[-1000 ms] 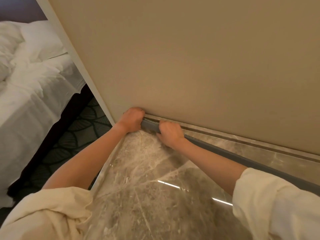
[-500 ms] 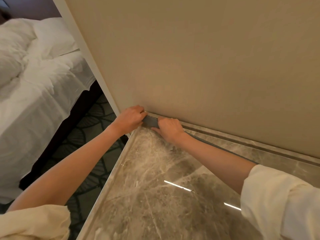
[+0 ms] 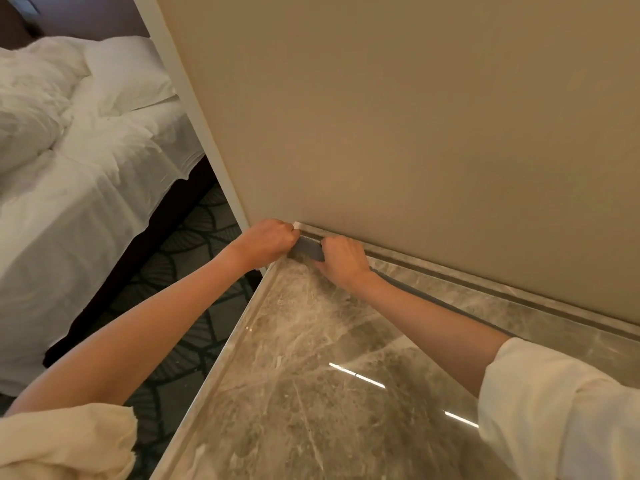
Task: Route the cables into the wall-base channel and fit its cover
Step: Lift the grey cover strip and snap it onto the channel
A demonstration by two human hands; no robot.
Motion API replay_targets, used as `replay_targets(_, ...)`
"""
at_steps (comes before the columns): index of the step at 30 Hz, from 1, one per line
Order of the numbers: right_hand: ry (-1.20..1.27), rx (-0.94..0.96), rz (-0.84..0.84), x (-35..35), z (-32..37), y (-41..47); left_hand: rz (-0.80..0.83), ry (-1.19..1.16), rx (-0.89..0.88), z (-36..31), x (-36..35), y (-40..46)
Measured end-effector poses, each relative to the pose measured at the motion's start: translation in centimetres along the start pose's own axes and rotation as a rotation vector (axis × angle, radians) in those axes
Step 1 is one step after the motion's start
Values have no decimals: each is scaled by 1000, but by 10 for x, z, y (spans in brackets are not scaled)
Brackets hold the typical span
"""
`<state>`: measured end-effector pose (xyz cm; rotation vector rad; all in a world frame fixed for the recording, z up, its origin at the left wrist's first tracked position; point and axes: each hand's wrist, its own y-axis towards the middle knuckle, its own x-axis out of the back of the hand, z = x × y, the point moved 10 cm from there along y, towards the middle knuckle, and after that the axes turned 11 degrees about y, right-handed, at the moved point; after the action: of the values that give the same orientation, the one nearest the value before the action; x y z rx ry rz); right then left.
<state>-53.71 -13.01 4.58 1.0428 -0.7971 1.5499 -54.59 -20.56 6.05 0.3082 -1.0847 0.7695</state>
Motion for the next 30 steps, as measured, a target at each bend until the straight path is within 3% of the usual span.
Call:
replay_targets(11,-157,188,28,2,21,-3,-59,-116,48,7,12,-7)
replay_targets(25,-168,149,-136,1,28,-17,-102,-88,34,3,11,-13)
replay_targets(30,-352,97,-191,11,34,-25,-95,-84,25,0,11,-13)
